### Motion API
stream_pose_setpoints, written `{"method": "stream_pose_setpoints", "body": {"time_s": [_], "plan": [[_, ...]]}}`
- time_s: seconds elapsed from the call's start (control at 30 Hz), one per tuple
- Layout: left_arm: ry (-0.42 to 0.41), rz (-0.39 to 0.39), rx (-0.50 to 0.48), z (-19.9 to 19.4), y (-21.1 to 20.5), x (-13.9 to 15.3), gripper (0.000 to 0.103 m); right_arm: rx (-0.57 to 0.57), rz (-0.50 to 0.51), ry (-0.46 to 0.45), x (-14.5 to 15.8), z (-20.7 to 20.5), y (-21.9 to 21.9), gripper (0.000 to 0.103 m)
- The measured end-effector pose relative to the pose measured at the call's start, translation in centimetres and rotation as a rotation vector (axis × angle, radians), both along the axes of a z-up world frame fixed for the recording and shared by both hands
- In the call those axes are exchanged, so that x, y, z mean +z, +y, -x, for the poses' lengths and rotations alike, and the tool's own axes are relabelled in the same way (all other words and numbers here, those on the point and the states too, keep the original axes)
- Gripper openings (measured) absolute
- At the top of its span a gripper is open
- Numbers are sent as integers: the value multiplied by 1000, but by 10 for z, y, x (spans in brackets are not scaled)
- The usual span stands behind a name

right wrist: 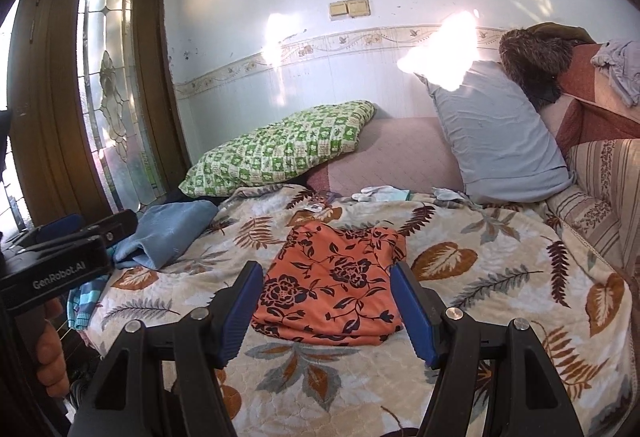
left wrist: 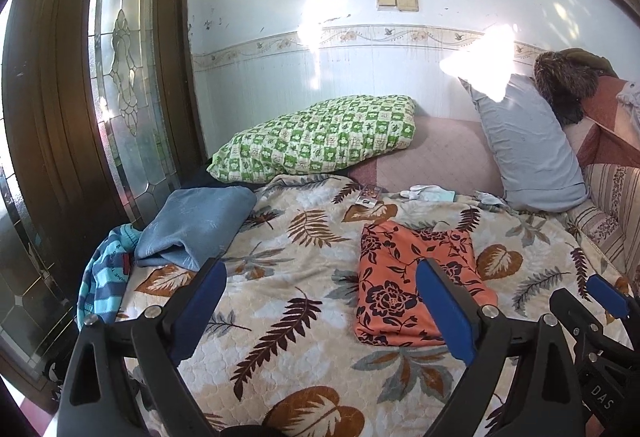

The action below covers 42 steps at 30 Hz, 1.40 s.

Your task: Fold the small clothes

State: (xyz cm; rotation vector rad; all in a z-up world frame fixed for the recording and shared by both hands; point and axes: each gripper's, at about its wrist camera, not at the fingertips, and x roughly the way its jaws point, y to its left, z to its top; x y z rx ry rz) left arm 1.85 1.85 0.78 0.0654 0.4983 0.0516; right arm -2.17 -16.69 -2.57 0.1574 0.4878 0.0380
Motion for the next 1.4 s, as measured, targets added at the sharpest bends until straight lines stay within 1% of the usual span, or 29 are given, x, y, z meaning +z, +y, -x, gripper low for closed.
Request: {"method": "stream_pose_setpoints", "body": {"time_s": [0.1,0.3,0.47,0.67,1.03,1.4], "plan": [[-18,-11,24,1,2,0,100,-12,-1,14,-5,-3,-2,70],[-8,6,21,1,5,1,100,-28,10,15,-6,-4,-4,70],[-10,2,22,1,4,1,100,-29,12,12,-5,-4,-4,70],[-5,8,29,1,9,2,100,-21,17,12,-6,-3,-3,70],[-24,3,45,5,18,2,100,5,33,9,-5,-1,3,70],[-17,13,30,3,23,2,100,16,42,13,-7,-2,8,70]]}}
